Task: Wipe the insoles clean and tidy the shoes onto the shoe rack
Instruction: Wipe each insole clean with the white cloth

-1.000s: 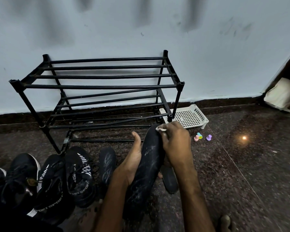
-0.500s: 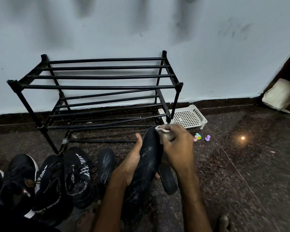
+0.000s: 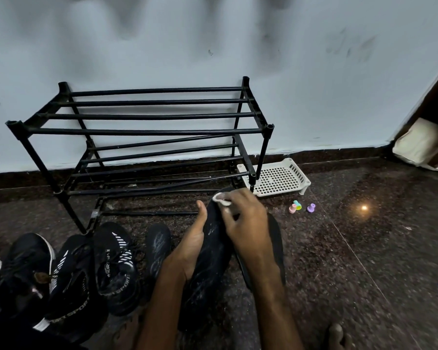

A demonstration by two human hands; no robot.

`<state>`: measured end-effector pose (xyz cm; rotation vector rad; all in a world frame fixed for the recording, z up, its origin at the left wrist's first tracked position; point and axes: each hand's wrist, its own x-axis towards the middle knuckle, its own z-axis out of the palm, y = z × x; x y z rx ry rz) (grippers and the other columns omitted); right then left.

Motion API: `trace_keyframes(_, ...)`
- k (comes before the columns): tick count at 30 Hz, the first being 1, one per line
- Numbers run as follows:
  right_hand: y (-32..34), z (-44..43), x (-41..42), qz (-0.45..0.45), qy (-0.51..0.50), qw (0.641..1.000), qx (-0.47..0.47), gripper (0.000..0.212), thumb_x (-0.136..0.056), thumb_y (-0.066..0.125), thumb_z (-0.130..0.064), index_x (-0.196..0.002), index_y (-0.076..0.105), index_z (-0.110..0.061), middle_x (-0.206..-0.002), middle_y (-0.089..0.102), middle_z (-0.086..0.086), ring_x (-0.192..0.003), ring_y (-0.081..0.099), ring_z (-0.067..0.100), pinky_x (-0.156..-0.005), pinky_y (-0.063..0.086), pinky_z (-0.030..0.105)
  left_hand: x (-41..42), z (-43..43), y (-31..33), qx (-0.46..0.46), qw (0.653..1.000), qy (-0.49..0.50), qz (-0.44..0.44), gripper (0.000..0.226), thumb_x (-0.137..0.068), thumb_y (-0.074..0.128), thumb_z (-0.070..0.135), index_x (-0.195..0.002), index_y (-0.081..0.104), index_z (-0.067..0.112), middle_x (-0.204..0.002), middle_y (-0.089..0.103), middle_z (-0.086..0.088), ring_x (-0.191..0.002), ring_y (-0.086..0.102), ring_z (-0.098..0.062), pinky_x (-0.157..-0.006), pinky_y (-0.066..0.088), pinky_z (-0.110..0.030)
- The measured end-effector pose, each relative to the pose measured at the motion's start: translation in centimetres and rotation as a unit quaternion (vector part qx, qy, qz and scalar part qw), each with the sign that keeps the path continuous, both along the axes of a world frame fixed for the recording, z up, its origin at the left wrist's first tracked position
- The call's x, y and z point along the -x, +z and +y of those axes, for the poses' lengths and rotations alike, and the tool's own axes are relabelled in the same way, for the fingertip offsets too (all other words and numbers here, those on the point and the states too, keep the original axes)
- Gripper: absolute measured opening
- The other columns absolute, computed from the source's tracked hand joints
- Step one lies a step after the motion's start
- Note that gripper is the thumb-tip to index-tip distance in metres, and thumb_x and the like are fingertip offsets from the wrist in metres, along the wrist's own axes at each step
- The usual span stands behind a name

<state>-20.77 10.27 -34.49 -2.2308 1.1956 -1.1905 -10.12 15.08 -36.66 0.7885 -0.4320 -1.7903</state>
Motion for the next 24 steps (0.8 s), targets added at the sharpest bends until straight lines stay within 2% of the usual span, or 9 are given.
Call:
trace_keyframes(2, -0.5, -0.5, -0.5, 0.039, -0.012, 0.999, 0.005, 0.023, -0.089, 0.066, -0.007, -0.111, 0.069, -0.013, -0.107, 0.061, -0.001, -0.095, 0.057, 0.010, -0.084, 0.046, 0.017, 0.0, 0.2, 0.2, 0.001, 1.000, 0.002, 0.002, 0.086, -0.089, 0.026, 0.075, -0.137, 0.056, 0.009, -0.126, 0.064, -0.020, -0.110, 0.066, -0.032, -0.088, 0.055, -0.043)
trace_keyframes(5, -0.4, -1.7, 1.2, 0.031, -0.122, 0.991, -0.032, 0.027, -0.090, 0.064, -0.007, -0.117, 0.067, -0.010, -0.116, 0.060, 0.002, -0.098, 0.052, 0.008, -0.096, 0.049, 0.024, -0.7, 0.2, -0.5, 0.016, 0.998, -0.025, -0.051, 0.092, -0.089, 0.017, 0.077, -0.134, 0.058, 0.009, -0.116, 0.066, -0.024, -0.091, 0.069, -0.033, -0.060, 0.059, -0.043)
trace_keyframes(8, 0.0, -2.5, 3.4, -0.014, -0.172, 0.984, -0.045, 0.028, -0.088, 0.066, -0.002, -0.115, 0.068, -0.006, -0.111, 0.060, 0.004, -0.090, 0.055, 0.007, -0.089, 0.056, 0.030, -1.4, 0.1, -0.7, 0.035, 0.996, -0.025, -0.083, 0.092, -0.090, 0.010, 0.076, -0.135, 0.058, 0.011, -0.132, 0.058, -0.023, -0.100, 0.066, -0.036, -0.056, 0.058, -0.042)
trace_keyframes(12, 0.7, -1.2, 1.9, -0.076, -0.052, 0.996, 0.011, 0.025, -0.083, 0.070, 0.004, -0.104, 0.072, -0.007, -0.101, 0.064, 0.003, -0.080, 0.055, -0.005, -0.076, 0.045, 0.002, -1.2, 0.1, -0.2, 0.011, 0.996, -0.016, -0.088, 0.088, -0.092, 0.012, 0.072, -0.126, 0.064, 0.009, -0.108, 0.070, -0.022, -0.081, 0.072, -0.030, -0.055, 0.058, -0.041)
trace_keyframes(16, -1.5, 0.1, 0.1, 0.015, 0.052, 0.998, -0.021, 0.020, -0.082, 0.069, -0.001, -0.099, 0.072, -0.012, -0.097, 0.062, -0.005, -0.080, 0.053, 0.000, -0.074, 0.040, 0.004, -1.0, 0.1, 0.2, -0.001, 0.998, 0.007, -0.061, 0.087, -0.090, 0.016, 0.073, -0.117, 0.069, 0.010, -0.106, 0.073, -0.018, -0.088, 0.073, -0.027, -0.068, 0.061, -0.037)
trace_keyframes(19, -3.6, -0.1, 1.8, 0.031, -0.071, 0.994, -0.080, 0.022, -0.080, 0.070, 0.001, -0.099, 0.072, -0.010, -0.100, 0.063, 0.000, -0.084, 0.057, 0.009, -0.075, 0.035, 0.003, -1.3, 0.1, -0.1, 0.010, 0.996, 0.010, -0.088, 0.093, -0.087, 0.017, 0.077, -0.124, 0.065, 0.007, -0.105, 0.069, -0.024, -0.079, 0.070, -0.030, -0.057, 0.059, -0.040)
trace_keyframes(22, -3.9, -1.2, 3.4, 0.015, -0.152, 0.985, -0.084, 0.024, -0.079, 0.072, 0.003, -0.100, 0.072, -0.007, -0.097, 0.065, 0.004, -0.083, 0.062, 0.019, -0.081, 0.050, 0.023, -1.7, 0.0, -0.7, 0.021, 0.993, 0.010, -0.115, 0.094, -0.088, 0.011, 0.077, -0.128, 0.064, 0.011, -0.121, 0.063, -0.030, -0.090, 0.068, -0.035, -0.055, 0.058, -0.040)
trace_keyframes(23, -3.5, -1.3, 3.4, -0.008, -0.158, 0.985, -0.070, 0.024, -0.079, 0.073, 0.003, -0.101, 0.073, -0.007, -0.096, 0.065, 0.003, -0.080, 0.063, 0.018, -0.079, 0.054, 0.026, -1.7, 0.0, -0.7, 0.021, 0.993, 0.006, -0.120, 0.094, -0.088, 0.010, 0.076, -0.128, 0.064, 0.010, -0.120, 0.062, -0.032, -0.088, 0.069, -0.035, -0.055, 0.058, -0.040)
trace_keyframes(24, -2.9, -1.3, 3.1, -0.035, -0.153, 0.986, -0.056, 0.024, -0.079, 0.073, 0.002, -0.101, 0.073, -0.007, -0.095, 0.064, 0.001, -0.079, 0.063, 0.016, -0.077, 0.053, 0.019, -1.6, 0.0, -0.6, 0.018, 0.992, 0.004, -0.122, 0.093, -0.089, 0.010, 0.075, -0.127, 0.064, 0.009, -0.114, 0.065, -0.032, -0.082, 0.070, -0.033, -0.053, 0.058, -0.040)
